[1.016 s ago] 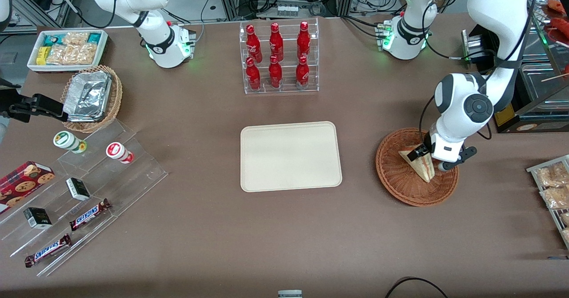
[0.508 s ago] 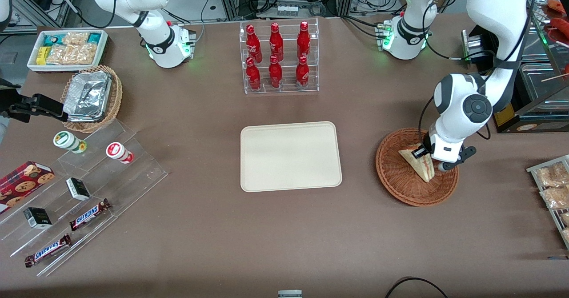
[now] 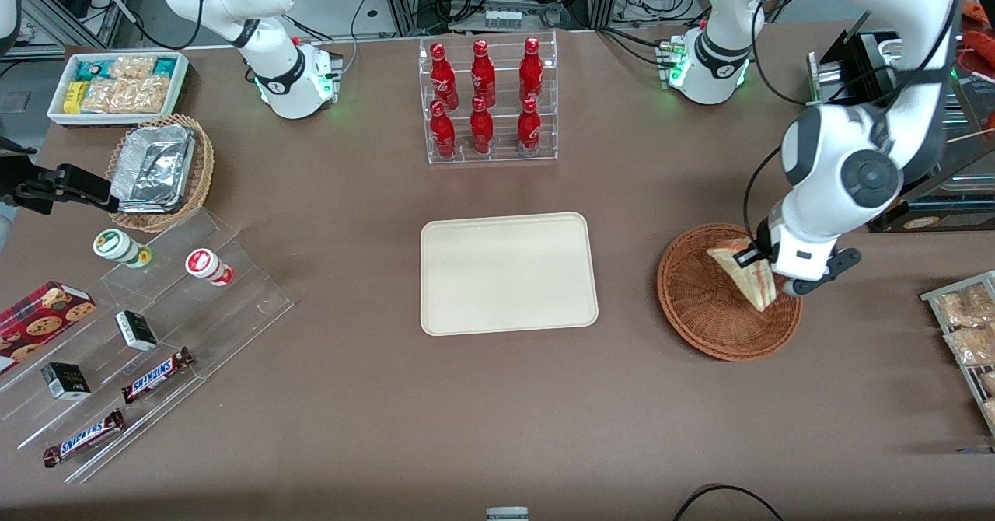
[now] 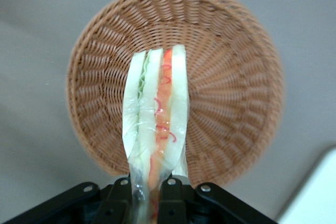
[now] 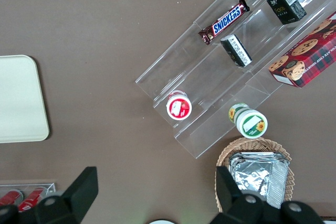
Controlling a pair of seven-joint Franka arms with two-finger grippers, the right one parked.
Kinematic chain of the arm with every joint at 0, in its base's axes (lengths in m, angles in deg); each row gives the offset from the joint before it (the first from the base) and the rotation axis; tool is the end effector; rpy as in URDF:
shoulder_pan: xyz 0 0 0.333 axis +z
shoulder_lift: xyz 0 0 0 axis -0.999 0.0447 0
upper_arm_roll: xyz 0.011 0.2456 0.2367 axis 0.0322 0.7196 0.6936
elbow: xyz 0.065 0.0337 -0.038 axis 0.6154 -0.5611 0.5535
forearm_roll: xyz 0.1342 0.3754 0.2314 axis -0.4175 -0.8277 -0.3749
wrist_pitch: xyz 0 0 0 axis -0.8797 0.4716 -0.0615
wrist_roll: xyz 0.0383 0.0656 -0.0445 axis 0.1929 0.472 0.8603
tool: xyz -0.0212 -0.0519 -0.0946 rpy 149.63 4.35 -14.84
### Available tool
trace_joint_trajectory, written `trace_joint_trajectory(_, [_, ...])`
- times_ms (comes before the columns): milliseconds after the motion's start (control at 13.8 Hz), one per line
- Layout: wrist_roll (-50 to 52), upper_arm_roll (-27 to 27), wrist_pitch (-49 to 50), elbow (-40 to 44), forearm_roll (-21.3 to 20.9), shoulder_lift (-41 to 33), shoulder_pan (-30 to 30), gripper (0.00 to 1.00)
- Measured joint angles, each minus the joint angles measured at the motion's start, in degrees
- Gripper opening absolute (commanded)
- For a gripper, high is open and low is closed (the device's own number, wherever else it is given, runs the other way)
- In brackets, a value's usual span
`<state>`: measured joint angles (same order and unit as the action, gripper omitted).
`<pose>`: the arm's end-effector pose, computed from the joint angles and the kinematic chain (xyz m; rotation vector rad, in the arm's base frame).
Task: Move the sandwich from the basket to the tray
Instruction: 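Lift the sandwich and carry it with the left gripper over the tray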
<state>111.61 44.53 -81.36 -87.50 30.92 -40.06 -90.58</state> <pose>0.6151 -0.0931 0.3688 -3.0063 -0.7297 0.0956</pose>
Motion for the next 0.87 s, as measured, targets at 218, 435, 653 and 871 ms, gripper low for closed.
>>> trace_joint_trajectory(218, [5.24,-0.17,3.76,6.2,0.0,-0.37,-6.63,0.0])
trace_joint_trajectory(435, [9.93,-0.49,3.71,9.63,0.05,2.82,-15.07,0.0])
trace_joint_trajectory(653, [14.77,-0.59,3.58,17.25,0.07,10.38,-22.99,0.0])
trace_joint_trajectory(871, [16.31,-0.6,3.41,25.46,0.07,18.54,-28.31,0.0])
